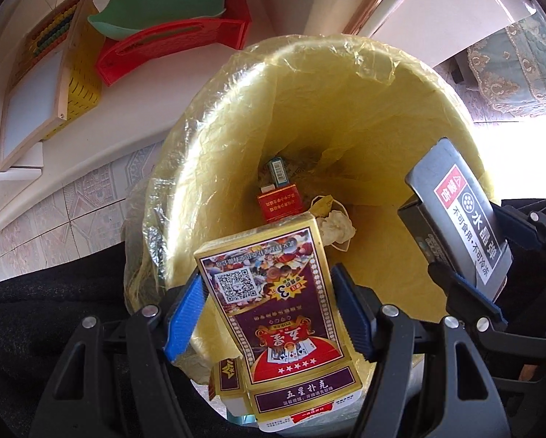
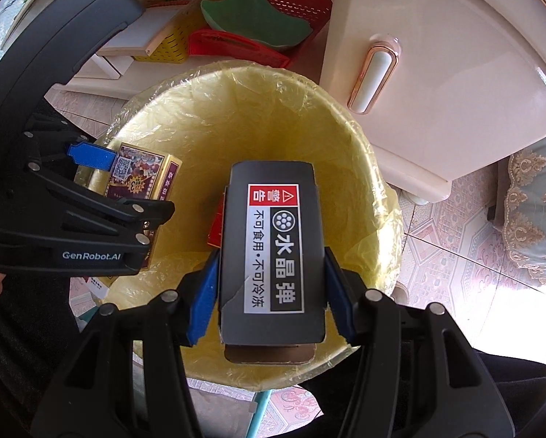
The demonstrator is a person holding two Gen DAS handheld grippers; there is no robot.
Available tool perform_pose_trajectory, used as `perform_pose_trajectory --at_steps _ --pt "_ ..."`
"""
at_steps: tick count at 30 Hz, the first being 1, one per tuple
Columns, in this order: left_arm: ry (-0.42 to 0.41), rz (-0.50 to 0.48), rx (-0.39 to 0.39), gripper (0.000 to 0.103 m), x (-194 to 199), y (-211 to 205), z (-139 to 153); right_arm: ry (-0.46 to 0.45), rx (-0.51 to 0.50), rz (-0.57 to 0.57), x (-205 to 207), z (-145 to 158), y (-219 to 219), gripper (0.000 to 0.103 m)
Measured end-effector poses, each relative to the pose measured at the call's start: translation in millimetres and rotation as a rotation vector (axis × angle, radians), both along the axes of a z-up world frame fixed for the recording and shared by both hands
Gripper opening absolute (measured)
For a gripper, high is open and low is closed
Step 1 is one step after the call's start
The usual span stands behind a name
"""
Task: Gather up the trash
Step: 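Carry the card box and black box over the trash bin with both tools, then open both tools to drop the card box and black box into the bin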
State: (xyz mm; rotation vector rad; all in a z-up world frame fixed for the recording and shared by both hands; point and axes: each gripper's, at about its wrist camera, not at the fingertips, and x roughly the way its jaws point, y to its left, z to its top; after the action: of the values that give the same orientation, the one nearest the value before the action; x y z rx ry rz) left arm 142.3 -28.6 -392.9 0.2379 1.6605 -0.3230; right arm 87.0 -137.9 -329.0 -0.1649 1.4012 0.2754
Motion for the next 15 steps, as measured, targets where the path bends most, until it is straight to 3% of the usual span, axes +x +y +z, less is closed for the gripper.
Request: perform_pose_trajectory --at_steps 15 --pt "0.056 0.022 -0.07 0.067 6.8 1.6 -9.0 0.012 0.01 -0.027 -2.7 -2.5 -8.0 0.053"
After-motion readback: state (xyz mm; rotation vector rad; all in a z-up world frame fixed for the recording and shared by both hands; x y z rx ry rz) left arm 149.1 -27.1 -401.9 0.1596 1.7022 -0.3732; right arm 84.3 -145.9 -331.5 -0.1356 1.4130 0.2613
